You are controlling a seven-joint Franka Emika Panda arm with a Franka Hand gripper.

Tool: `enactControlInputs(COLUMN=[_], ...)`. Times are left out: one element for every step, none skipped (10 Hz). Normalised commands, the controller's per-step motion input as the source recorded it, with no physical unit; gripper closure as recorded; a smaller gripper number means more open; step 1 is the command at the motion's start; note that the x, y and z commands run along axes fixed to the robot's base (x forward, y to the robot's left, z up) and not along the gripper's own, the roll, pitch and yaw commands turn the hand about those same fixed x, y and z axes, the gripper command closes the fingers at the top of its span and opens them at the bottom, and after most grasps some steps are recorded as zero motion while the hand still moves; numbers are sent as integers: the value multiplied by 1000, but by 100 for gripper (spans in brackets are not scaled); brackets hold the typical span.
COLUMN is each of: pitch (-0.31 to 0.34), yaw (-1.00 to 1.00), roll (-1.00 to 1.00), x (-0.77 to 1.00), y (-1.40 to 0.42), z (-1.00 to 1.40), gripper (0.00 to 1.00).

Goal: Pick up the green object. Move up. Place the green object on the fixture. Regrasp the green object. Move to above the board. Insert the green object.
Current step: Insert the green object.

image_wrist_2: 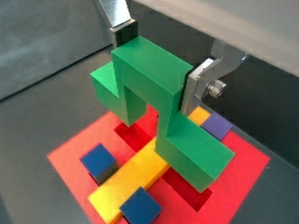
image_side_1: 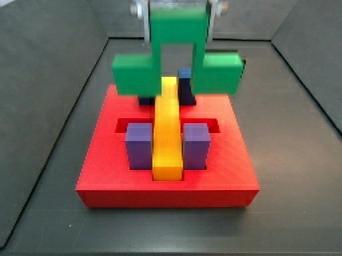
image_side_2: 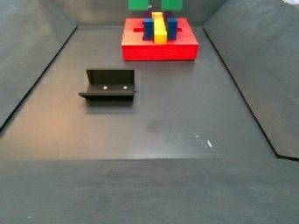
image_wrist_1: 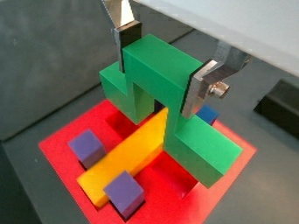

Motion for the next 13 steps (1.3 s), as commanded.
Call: enactControlInputs(pitch=[-136, -76, -29, -4, -20, -84, -130, -110, -110, -100, -83, -76, -64], yaw=[100, 0, 0, 0, 106, 140, 163, 177, 163, 103, 51, 0, 0], roll=[-23, 26, 26, 67, 139, 230, 220, 193, 193, 161, 86, 1, 0], x=[0, 0, -71, -80, -34, -209, -146, 0, 0, -3, 0, 0, 0], y=[0, -49, -80, -66, -14, -43, -46, -20, -37, -46, -40, -37, -6], z=[-546, -471, -174, -3, -17, -74, -69, -89, -86, -86, -123, -166, -180], gripper=[100, 100, 100, 100, 100, 100, 100, 100, 100, 100, 100, 100, 100])
